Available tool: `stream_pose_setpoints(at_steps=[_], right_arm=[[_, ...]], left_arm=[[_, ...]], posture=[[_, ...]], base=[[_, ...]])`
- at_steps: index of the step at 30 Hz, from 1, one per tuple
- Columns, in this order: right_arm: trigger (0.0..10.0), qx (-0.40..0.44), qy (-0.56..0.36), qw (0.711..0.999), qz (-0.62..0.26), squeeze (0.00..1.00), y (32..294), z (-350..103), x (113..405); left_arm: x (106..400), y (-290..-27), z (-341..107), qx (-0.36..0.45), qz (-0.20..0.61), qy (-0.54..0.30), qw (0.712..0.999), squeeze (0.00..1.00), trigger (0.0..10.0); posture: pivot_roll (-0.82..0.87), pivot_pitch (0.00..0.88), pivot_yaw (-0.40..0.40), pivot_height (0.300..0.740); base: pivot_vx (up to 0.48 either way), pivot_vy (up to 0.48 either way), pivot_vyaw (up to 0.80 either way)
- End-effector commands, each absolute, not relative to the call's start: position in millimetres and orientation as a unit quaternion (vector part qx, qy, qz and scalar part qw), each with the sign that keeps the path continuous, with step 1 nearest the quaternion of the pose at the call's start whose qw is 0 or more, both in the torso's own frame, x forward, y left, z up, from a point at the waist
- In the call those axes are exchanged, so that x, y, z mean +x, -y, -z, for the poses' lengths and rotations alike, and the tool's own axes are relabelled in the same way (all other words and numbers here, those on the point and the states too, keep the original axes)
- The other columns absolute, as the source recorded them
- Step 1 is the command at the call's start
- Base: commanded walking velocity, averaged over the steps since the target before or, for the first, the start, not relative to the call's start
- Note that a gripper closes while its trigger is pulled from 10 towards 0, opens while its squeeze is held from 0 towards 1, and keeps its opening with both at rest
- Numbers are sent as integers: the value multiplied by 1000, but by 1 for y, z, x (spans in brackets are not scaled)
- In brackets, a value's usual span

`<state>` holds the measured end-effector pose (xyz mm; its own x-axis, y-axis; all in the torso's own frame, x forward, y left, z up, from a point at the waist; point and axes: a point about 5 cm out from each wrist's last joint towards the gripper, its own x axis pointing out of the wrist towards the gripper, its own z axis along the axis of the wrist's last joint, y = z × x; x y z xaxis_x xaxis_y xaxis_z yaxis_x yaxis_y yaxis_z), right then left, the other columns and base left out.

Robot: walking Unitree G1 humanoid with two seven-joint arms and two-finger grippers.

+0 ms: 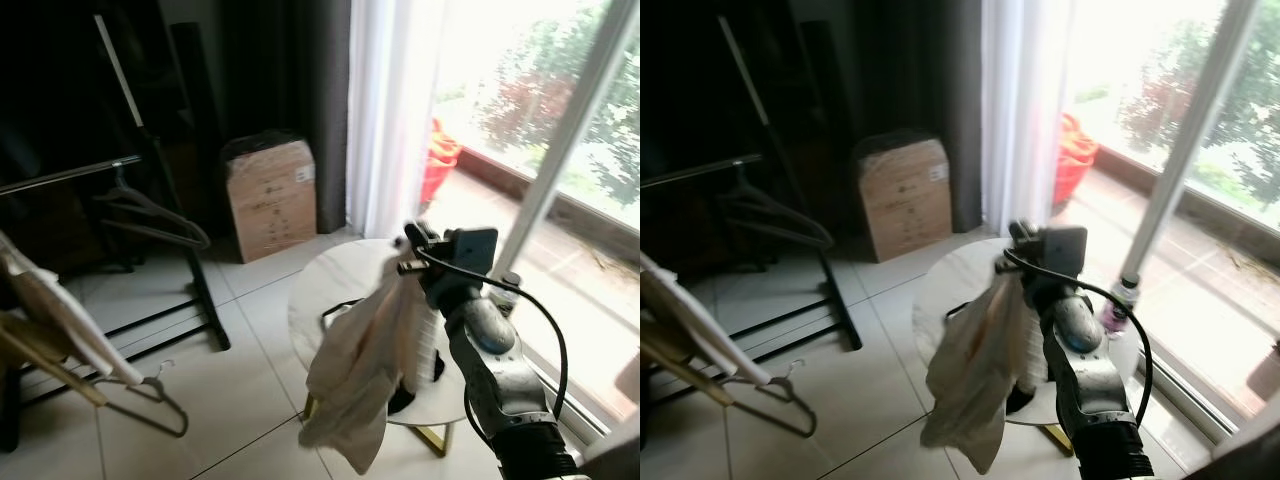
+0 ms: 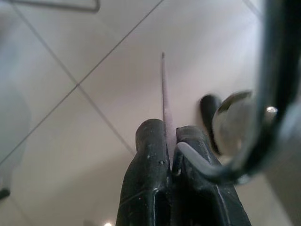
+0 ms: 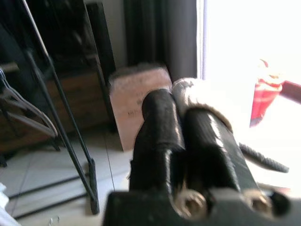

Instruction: Hang hanger

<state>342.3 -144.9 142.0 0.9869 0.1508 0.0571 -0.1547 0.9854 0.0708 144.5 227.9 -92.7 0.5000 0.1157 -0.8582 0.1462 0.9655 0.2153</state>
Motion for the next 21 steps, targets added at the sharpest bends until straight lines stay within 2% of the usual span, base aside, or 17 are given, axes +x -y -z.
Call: stream_pose_setpoints(at_steps=[1,5,10,15,21], right_arm=[[10000,39,67,994,-75,0,149,-161,346],[10000,35,160,983,-83,0,147,-203,347],[10000,36,190,978,-75,0,149,-214,344],[10000,0,268,963,-14,0,177,-255,345],[10000,6,274,961,-23,0,174,-258,342]], left_arm=[[142,-228,94,131,10,-506,852,0,10000],[142,-228,94,129,9,-506,853,0,10000],[142,-227,94,127,9,-504,854,0,10000],[143,-226,93,119,4,-498,859,0,10000],[142,-227,94,121,4,-501,857,0,10000]], posture=[[-15,0,19,740],[-26,0,18,740],[-21,0,15,740],[-30,0,13,740],[-30,0,13,740]], base=[[0,0,0],[0,0,0],[0,0,0],[0,0,0],[0,0,0]])
